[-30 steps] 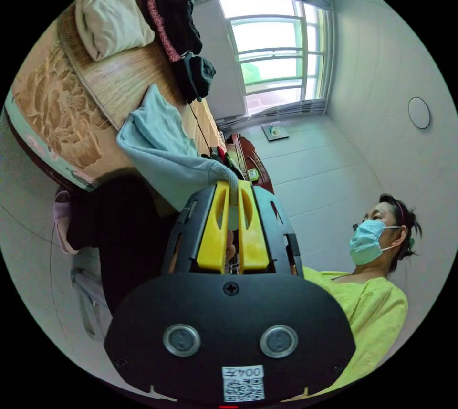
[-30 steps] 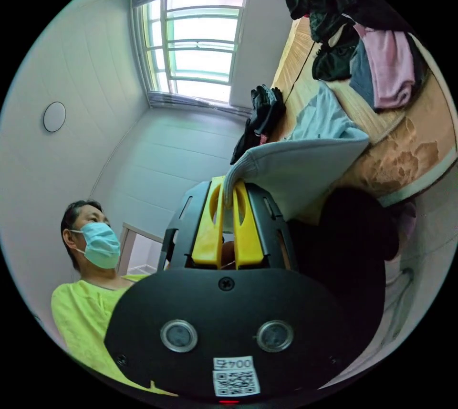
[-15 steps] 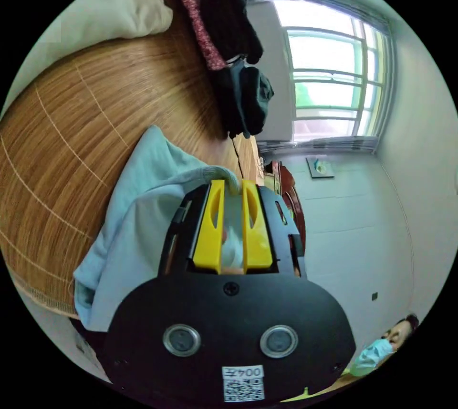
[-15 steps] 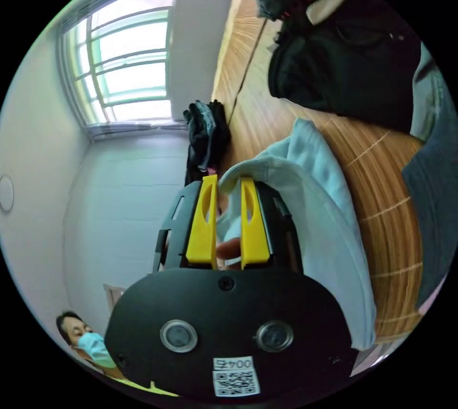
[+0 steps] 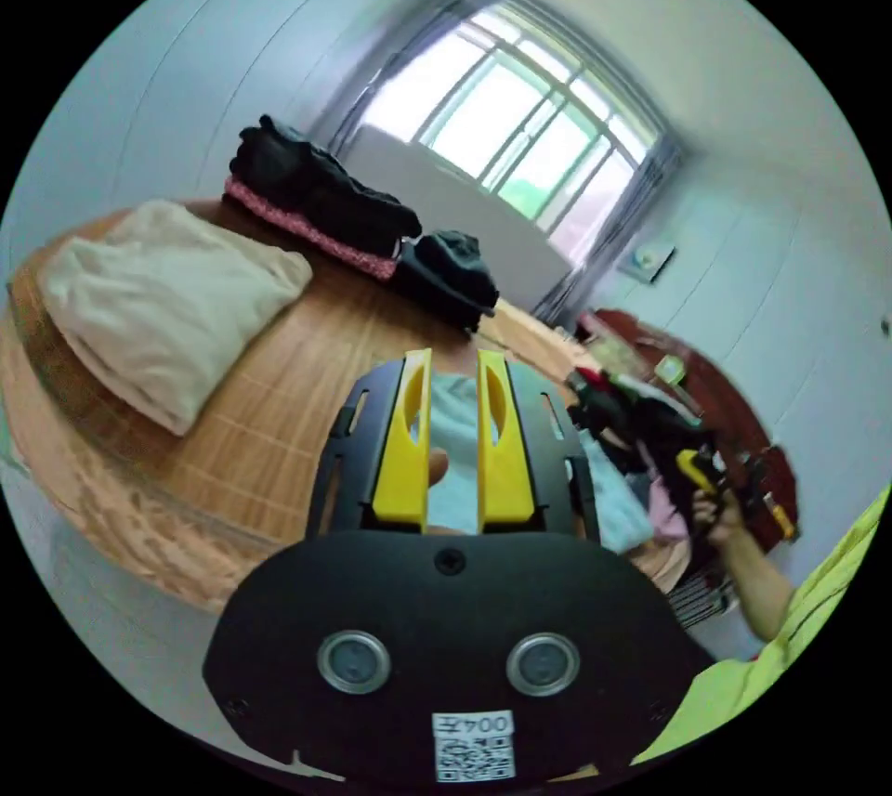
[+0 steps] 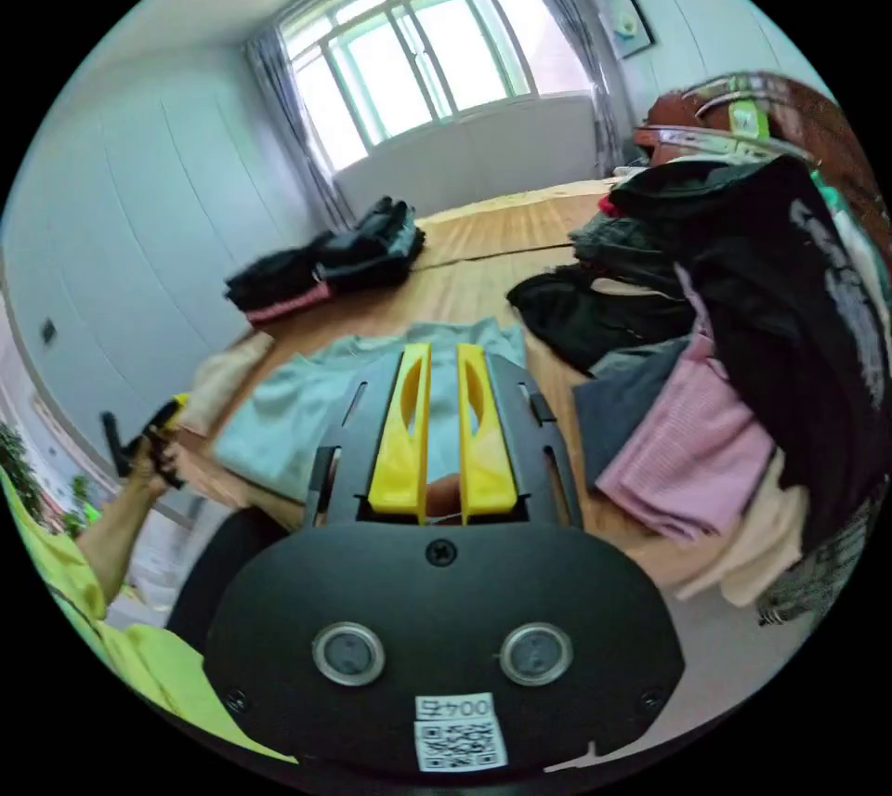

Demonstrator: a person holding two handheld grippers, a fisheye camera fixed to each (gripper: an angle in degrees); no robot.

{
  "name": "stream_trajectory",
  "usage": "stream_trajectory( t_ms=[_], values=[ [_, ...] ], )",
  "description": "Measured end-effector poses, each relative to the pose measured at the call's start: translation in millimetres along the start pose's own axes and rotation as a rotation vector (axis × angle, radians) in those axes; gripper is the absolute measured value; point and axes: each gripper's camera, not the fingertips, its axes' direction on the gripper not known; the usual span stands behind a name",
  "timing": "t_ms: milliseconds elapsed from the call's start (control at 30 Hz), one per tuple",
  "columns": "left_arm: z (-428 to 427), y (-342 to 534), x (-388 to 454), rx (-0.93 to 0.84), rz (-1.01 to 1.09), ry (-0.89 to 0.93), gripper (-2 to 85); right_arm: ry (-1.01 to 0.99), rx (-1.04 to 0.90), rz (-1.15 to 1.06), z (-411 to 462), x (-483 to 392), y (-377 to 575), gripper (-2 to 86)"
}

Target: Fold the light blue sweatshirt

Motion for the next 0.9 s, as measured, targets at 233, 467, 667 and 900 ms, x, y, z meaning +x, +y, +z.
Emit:
stream_trajectory(
  t_ms=[233,467,667,900],
  values=[
    [10.7,112.8,112.0,-0.215,0.287,-0.386,2.2,0.380,-0.236,-0.202,13.1,-83.2,96.1,2.3],
    [112.4,144.0,164.5,-0.350,0.415,-0.516,1.2,0.505,-0.454,-0.314,87.9,-109.5,120.2,6.7],
    [119.5,144.1,166.7,-0.313,0.405,-0.428,1.6,0.405,-0.466,-0.252,77.4,-94.6,108.6,6.7],
    [132.9,132.5,169.5,-0.325,0.395,-0.392,1.7,0.436,-0.426,-0.316,65.5,-93.6,115.2,6.4]
  ],
)
